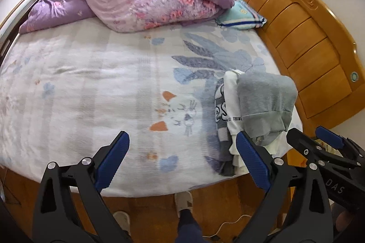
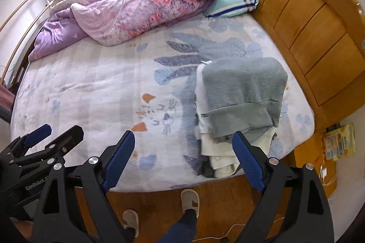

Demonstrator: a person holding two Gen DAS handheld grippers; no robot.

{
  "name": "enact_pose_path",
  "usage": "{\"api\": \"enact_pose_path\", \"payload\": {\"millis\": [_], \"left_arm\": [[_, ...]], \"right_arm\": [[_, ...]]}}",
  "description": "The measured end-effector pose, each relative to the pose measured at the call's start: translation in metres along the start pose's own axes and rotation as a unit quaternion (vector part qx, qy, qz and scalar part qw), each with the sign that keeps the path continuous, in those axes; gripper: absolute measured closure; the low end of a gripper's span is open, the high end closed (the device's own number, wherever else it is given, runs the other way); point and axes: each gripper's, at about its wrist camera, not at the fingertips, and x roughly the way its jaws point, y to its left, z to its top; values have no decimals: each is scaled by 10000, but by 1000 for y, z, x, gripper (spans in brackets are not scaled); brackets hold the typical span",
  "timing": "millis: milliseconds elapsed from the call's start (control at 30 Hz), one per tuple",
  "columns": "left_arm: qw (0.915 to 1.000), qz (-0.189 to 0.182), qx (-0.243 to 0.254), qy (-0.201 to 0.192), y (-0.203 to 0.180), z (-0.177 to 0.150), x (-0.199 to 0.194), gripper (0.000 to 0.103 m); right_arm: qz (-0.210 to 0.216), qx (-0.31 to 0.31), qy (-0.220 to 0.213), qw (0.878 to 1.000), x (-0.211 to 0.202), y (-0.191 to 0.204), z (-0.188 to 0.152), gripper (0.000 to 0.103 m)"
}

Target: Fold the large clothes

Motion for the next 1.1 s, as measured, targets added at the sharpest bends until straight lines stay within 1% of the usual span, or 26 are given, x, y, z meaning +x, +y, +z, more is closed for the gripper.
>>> {"api": "enact_pose_path", "payload": {"millis": [100,233,333,433,500,700,833,933,1033,1100], "left_arm": [[9994,-11,213,-264,32,2,-34,8],[9984,-71,330,-448,66,-3,-72,8],[9978,-80,386,-527,83,-9,-98,8],[9970,-107,408,-646,97,-17,-122,8],[9966,-43,431,-706,102,-22,-137,8],[9959,30,455,-779,108,-37,-173,8],[9921,240,537,-1107,103,-52,-214,8],[9879,314,581,-1404,96,-62,-247,8],[9844,352,435,-1667,93,-76,-279,5],[9835,287,320,-1759,91,-86,-295,5]], "right_arm": [[-36,115,-123,9999,-19,32,-7,19],[-210,161,-328,9991,-48,74,-21,19],[-301,134,-442,9985,-73,103,-31,18],[-404,75,-512,9978,-92,121,-38,18],[-450,8,-533,9976,-102,131,-42,18],[-431,-104,-691,9966,-133,147,-57,18],[-254,-163,-845,9960,-159,152,-68,18],[-70,-261,-1140,9931,-191,152,-79,18],[14,-379,-1392,9895,-218,149,-88,8],[71,-552,-1550,9863,-234,147,-96,8]]}}
